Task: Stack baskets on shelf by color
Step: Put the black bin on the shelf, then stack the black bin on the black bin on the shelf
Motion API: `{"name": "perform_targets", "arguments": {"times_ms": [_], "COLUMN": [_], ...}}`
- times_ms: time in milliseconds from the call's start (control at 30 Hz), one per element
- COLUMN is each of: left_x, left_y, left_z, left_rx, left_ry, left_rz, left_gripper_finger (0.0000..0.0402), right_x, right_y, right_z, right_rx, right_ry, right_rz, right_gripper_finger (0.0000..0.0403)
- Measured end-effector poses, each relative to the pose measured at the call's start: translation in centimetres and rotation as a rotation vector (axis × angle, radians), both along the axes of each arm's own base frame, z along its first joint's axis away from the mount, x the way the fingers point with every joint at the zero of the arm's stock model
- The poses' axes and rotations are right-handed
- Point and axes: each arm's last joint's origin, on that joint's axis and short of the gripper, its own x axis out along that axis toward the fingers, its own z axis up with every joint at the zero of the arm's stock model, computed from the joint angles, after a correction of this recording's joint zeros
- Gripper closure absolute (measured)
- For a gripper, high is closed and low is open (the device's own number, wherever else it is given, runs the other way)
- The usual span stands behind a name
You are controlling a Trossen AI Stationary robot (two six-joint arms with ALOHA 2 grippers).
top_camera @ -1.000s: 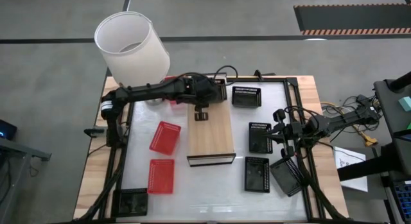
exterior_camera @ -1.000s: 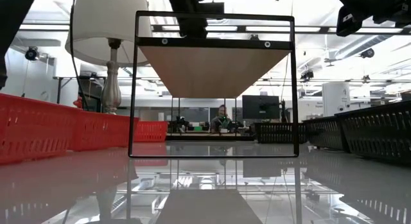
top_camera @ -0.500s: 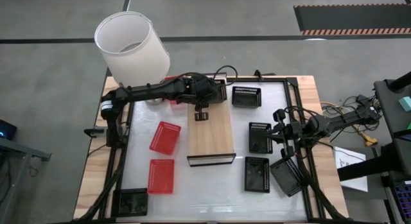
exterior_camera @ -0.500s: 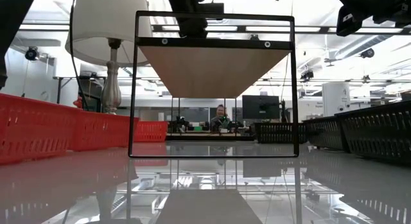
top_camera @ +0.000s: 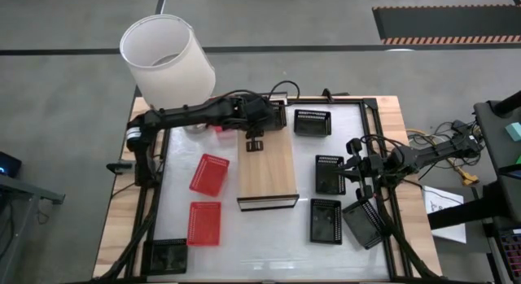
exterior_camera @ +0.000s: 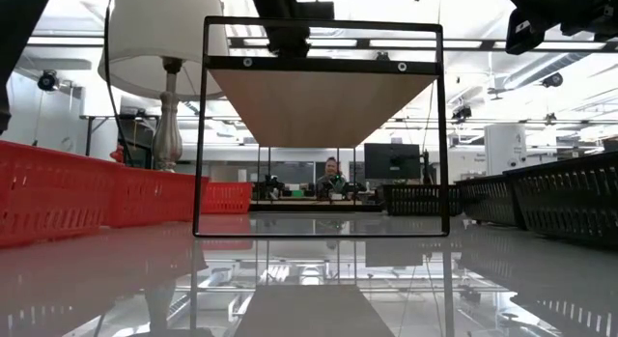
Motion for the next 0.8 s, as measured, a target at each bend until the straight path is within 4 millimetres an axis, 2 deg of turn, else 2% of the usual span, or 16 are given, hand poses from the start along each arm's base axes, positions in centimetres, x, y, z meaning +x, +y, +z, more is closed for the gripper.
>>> {"name": "perform_targets", "arguments": {"times_ms": [200,367,500,667,800], "left_x": [-1.0,-2.7,-3.8,-4.3,-4.7], "left_y": [-1.6,-4.6,-8.4,-14.9,-19.6], "left_z": [1.9,4.6,6.3,7.7,6.8], "left_rx": [0.006,-0.03,-0.065,-0.076,-0.047], "left_ry": [-0.054,-0.173,-0.277,-0.406,-0.429], "left_rz": [-0.034,-0.043,-0.118,-0.3,-0.474], "left_gripper_finger": [0.0327,0.0327,0.0327,0.0327,0.0327], "right_x": [0.0,0.0,0.1,0.2,0.7], "right_y": [0.0,0.0,0.0,0.1,0.2], "right_z": [0.0,0.0,-0.1,-0.3,-0.8], "right_rx": [-0.006,-0.008,-0.012,-0.016,-0.029], "right_ry": [-0.001,-0.001,0.011,0.027,0.072], "right_rz": [-0.001,-0.001,-0.001,-0.001,-0.001], "right_gripper_finger": [0.0394,0.0394,0.0394,0.0394,0.0394]}}
